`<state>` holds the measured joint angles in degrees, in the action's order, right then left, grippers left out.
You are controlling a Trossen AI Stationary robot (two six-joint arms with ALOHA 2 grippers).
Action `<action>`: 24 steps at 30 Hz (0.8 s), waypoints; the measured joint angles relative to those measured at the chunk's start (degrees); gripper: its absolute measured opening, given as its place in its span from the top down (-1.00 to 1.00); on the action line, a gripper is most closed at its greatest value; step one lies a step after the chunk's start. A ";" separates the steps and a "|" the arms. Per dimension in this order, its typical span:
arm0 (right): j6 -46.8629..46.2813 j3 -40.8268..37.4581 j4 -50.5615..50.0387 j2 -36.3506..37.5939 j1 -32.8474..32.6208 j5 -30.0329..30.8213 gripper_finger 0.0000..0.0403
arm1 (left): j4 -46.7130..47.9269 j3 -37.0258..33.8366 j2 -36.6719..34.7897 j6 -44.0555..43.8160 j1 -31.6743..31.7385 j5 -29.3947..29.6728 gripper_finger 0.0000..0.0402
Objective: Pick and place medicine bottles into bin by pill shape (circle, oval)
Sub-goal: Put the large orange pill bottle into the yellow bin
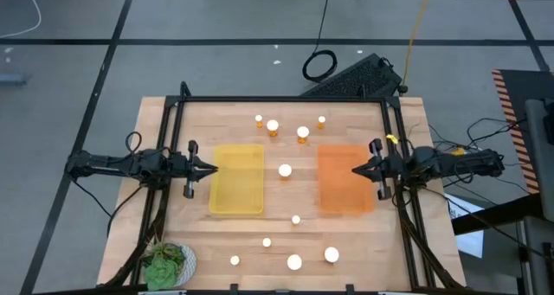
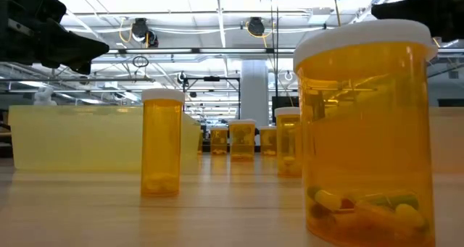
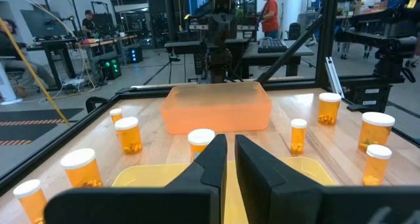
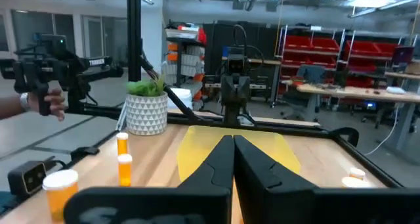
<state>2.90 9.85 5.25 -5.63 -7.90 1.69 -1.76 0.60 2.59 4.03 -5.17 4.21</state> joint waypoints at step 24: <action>-12.21 36.43 -23.86 -29.83 0.02 7.50 1.00 | -0.11 0.00 0.02 0.01 0.00 0.31 0.82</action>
<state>-9.31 46.28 -18.61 -35.46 -7.88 9.19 -1.87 0.60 2.61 4.04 -5.16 4.51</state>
